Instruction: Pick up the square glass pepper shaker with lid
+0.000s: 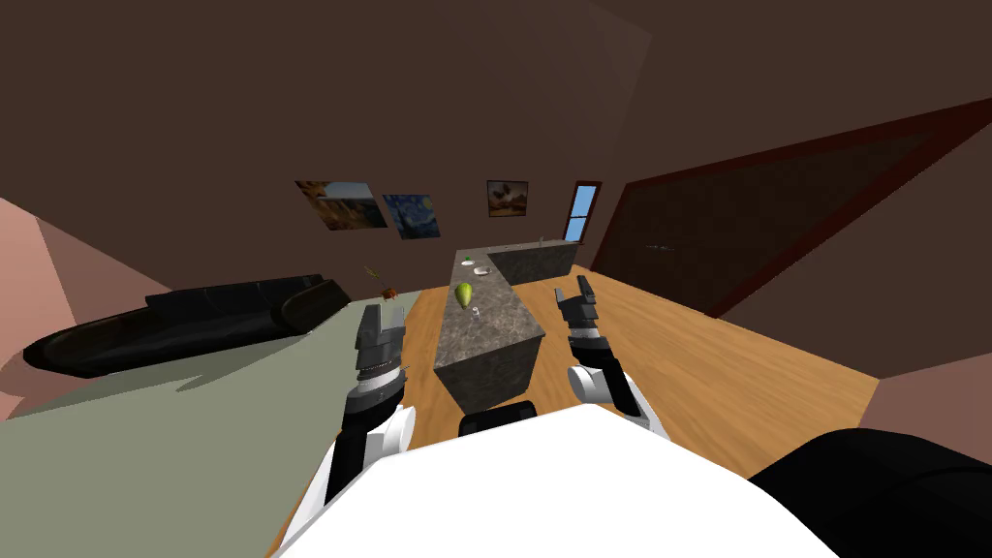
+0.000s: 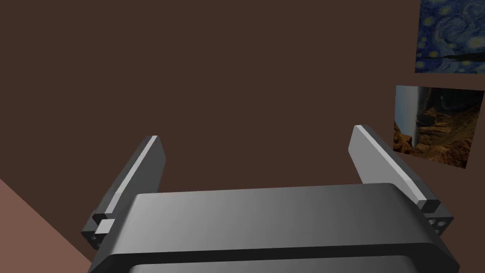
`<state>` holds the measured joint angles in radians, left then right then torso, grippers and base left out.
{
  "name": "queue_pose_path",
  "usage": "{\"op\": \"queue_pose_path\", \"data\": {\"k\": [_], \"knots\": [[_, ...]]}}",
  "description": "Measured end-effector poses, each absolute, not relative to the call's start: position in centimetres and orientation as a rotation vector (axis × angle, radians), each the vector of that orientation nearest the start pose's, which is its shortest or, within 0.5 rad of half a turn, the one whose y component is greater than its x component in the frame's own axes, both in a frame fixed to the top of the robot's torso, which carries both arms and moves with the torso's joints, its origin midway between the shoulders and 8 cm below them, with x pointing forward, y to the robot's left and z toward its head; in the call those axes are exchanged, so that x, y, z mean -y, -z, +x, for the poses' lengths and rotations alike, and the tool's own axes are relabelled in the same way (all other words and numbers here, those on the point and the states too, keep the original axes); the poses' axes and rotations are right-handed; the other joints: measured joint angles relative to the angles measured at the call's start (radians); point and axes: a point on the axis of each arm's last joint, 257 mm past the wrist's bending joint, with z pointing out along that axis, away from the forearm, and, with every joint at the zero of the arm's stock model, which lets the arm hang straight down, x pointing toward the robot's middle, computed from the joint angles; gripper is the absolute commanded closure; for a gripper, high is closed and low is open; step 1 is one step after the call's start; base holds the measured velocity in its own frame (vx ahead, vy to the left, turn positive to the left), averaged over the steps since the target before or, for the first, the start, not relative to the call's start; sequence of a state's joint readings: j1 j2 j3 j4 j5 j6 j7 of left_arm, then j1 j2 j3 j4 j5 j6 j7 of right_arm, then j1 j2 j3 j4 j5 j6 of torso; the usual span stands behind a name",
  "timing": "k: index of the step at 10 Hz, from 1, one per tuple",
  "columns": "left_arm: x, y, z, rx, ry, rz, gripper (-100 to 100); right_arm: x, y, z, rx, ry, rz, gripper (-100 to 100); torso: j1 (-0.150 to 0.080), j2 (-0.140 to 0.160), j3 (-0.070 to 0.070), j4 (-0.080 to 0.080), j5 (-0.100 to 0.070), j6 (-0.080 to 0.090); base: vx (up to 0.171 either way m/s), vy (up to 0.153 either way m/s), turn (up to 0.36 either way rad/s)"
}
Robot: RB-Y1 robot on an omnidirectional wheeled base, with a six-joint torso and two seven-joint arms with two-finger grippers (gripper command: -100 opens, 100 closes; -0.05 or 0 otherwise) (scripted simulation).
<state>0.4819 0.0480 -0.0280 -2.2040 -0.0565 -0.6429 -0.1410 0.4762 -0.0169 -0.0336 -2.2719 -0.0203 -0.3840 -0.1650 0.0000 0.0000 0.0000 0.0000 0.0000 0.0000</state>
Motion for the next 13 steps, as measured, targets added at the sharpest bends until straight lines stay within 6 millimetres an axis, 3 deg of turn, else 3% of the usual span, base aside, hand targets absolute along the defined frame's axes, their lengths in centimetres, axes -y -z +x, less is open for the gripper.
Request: {"op": "queue_pose_path", "data": {"k": [5, 13], "knots": [[-25.3, 1.1, 36.6, -0.791, 1.096, -0.415, -100, 29.3, -0.7, 36.4, -0.628, -1.416, 0.808, 0, -0.003, 0.001, 0.000, 0.000, -0.001, 0.000, -0.015, -0.035, -0.075], [-27.2, 8.4, 41.3, -0.980, 0.872, -0.380, -100, 29.3, -0.7, 36.4, -0.628, -1.416, 0.808, 0, -0.002, 0.001, 0.001, 0.000, -0.001, 0.000, -0.017, -0.042, -0.076]]}}
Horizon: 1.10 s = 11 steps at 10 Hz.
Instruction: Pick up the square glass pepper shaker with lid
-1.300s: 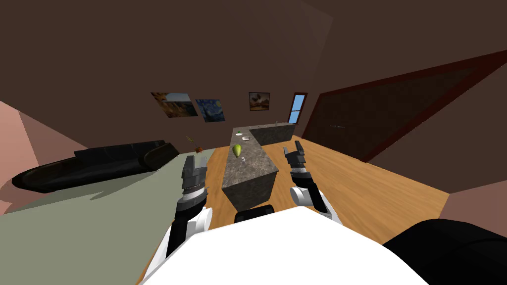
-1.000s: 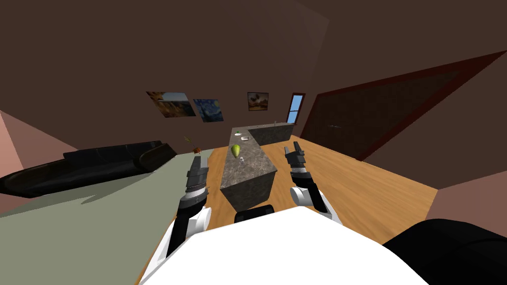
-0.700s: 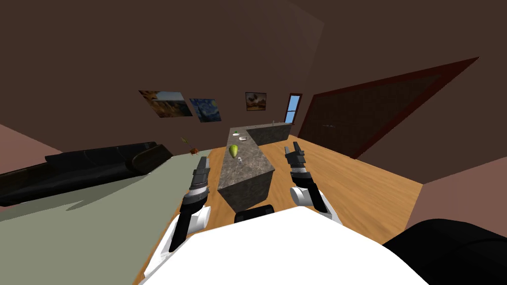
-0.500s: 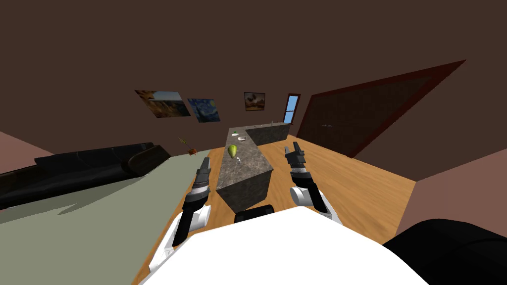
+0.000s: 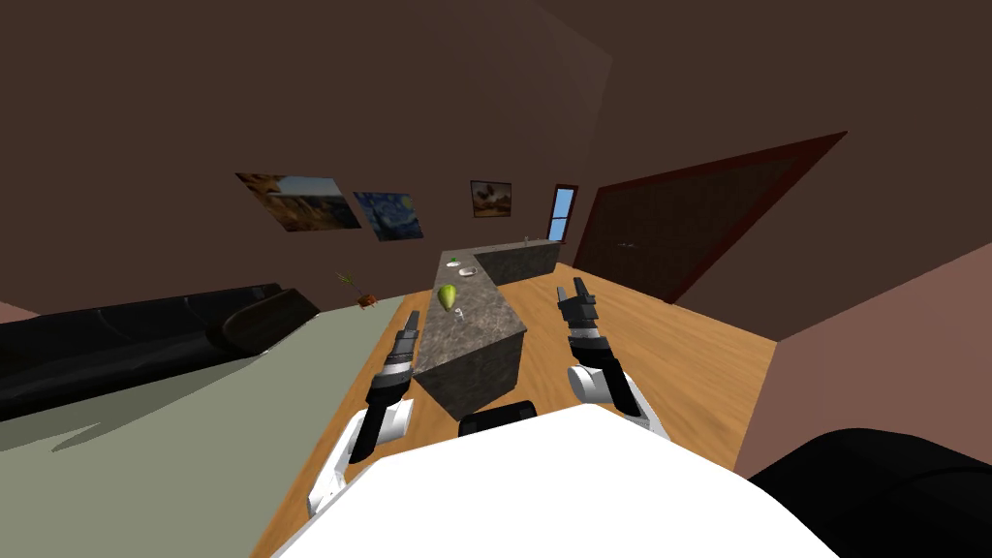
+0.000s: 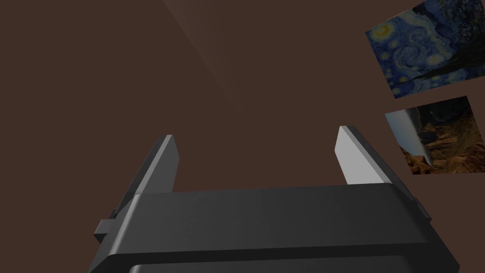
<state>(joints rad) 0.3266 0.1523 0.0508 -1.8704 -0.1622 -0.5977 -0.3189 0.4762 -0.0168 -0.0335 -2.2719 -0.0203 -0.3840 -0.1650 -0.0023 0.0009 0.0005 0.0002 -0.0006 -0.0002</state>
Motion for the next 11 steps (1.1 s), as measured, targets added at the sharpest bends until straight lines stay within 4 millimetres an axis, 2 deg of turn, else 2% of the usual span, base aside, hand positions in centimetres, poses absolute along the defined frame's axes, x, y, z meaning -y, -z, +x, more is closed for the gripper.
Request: {"op": "queue_pose_path", "data": {"k": [11], "knots": [[-30.9, 17.8, 47.1, -1.213, 0.567, -0.326, -100, 29.3, -0.7, 36.4, -0.628, -1.416, 0.808, 0, 0.001, -0.002, -0.001, 0.000, 0.000, 0.000, 0.000, -0.034, -0.095]]}}
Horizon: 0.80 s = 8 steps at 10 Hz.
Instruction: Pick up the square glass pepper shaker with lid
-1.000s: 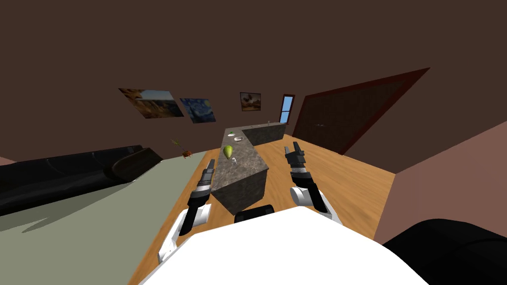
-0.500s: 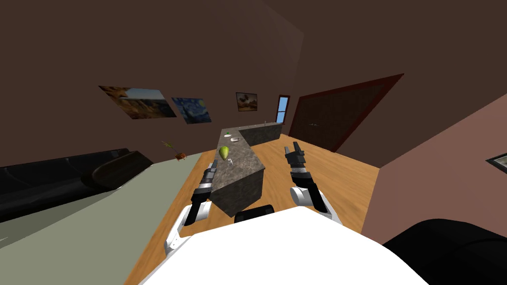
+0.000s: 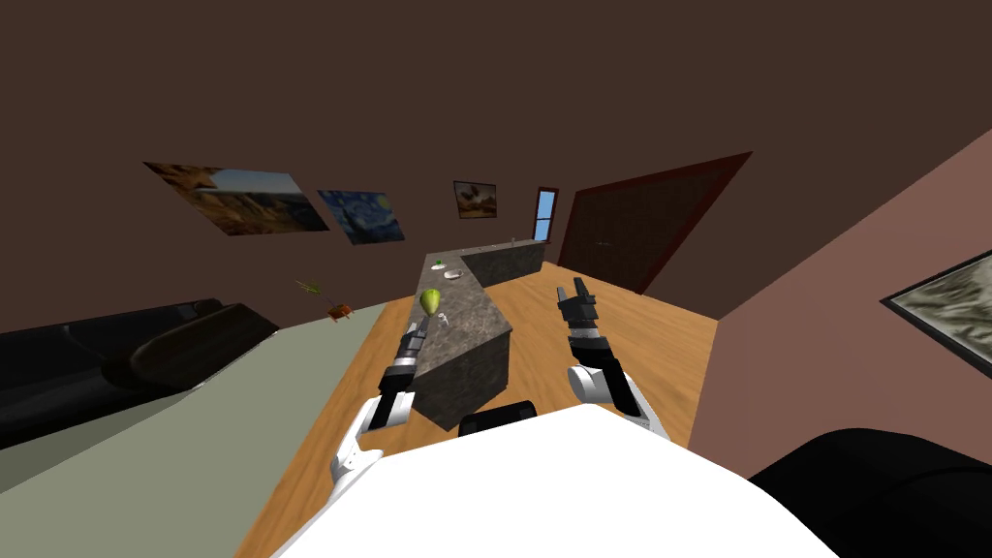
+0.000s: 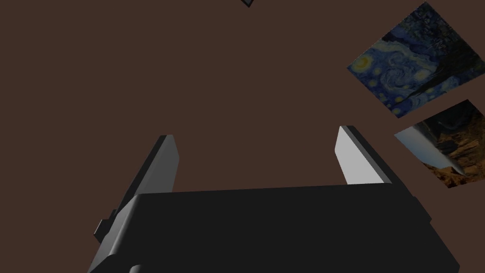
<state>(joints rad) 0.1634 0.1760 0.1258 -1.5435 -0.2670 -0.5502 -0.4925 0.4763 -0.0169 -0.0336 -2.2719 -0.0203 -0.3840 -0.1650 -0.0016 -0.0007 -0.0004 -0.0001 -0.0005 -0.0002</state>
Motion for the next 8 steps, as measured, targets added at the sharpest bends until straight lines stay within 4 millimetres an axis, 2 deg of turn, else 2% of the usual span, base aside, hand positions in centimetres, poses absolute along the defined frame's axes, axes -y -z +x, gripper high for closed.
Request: {"op": "queue_pose_path", "data": {"k": [8], "knots": [[-34.1, 24.1, 49.8, -1.378, 0.368, -0.287, -100, 29.3, -0.7, 36.4, -0.628, -1.416, 0.808, 0, 0.001, 0.000, 0.000, 0.000, 0.000, 0.000, 0.014, -0.013, -0.081]]}}
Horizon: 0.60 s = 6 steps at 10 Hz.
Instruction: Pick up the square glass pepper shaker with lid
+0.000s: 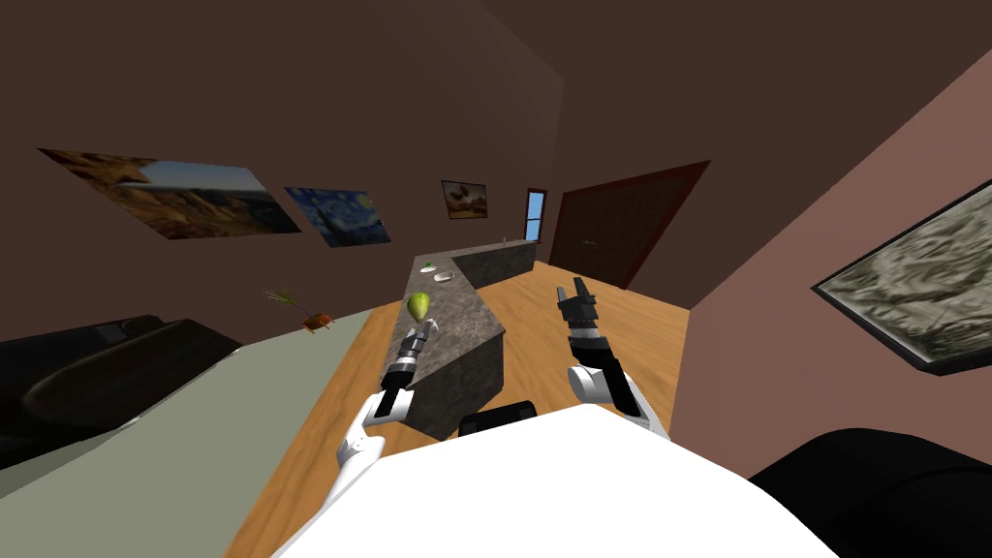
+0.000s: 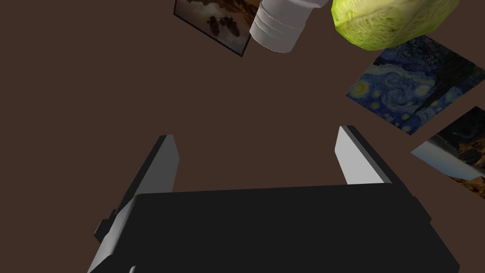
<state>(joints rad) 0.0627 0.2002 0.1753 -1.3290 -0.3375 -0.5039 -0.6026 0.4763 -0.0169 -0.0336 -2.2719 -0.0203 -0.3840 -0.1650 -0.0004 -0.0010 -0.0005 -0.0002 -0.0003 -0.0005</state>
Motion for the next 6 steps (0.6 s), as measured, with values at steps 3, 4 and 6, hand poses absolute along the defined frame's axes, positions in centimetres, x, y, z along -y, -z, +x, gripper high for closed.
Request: {"op": "queue_pose_path", "data": {"k": [3, 4, 6], "knots": [[-35.7, 27.0, 50.6, -1.450, 0.280, -0.266, -100, 29.3, -0.7, 36.4, -0.628, -1.416, 0.808, 0, 0.000, 0.000, 0.000, 0.000, 0.000, 0.000, 0.014, -0.009, -0.077], [-36.0, 27.9, 50.9, -1.474, 0.252, -0.259, -100, 29.3, -0.7, 36.4, -0.628, -1.415, 0.808, 0, 0.001, 0.001, 0.001, 0.000, 0.000, 0.000, -0.005, 0.003, -0.032], [-36.6, 28.9, 51.2, -1.509, 0.213, -0.250, -100, 29.3, -0.7, 36.4, -0.628, -1.416, 0.808, 0, 0.000, 0.002, 0.001, 0.000, 0.000, 0.000, -0.004, -0.002, -0.047]]}}
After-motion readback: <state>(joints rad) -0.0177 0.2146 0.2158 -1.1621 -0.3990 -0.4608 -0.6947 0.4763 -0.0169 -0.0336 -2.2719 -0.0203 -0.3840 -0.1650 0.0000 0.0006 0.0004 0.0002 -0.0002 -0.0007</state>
